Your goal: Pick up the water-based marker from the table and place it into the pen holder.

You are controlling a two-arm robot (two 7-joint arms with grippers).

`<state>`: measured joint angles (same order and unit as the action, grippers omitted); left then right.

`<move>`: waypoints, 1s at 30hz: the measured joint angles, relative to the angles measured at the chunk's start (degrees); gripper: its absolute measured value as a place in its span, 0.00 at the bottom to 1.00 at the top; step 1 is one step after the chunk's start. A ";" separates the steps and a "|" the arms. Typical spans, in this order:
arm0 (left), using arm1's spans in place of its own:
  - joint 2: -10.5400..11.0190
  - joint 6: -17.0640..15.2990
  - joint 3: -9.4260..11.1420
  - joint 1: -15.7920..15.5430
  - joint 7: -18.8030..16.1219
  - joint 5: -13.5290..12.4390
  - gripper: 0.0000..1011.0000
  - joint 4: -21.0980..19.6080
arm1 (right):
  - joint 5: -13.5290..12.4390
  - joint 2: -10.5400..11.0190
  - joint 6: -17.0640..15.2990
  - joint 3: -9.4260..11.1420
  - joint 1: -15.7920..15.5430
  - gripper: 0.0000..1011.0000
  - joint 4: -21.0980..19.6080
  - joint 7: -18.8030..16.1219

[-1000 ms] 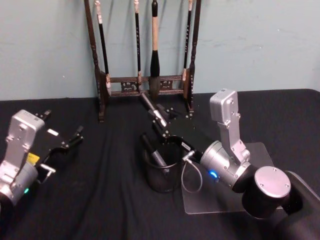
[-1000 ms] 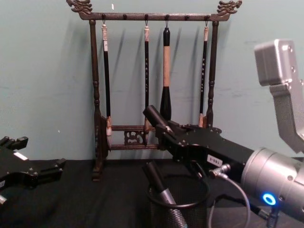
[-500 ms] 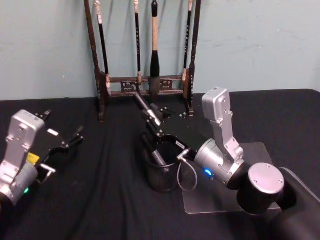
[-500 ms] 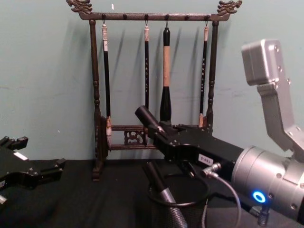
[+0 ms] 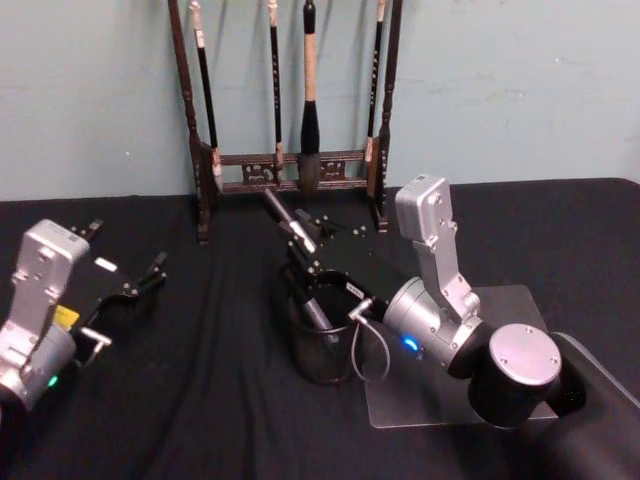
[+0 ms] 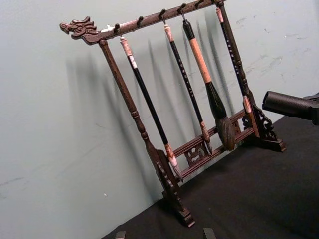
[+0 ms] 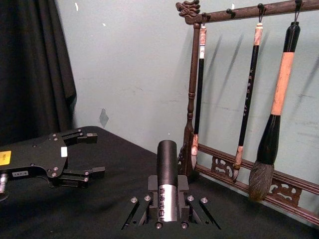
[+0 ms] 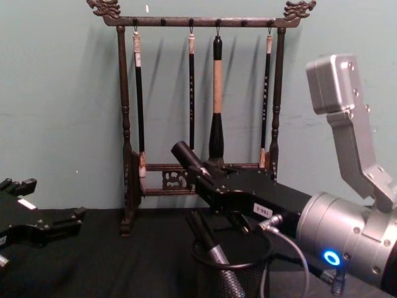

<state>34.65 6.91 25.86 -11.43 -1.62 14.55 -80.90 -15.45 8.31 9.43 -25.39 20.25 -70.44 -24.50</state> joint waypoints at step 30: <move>0.00 0.00 0.00 0.00 0.00 0.00 1.00 0.00 | 0.02 0.03 -0.02 0.06 -0.09 0.81 -0.05 0.04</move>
<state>34.65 6.91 25.86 -11.43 -1.62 14.55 -80.90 -15.42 8.34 9.41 -25.33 20.17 -70.49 -24.45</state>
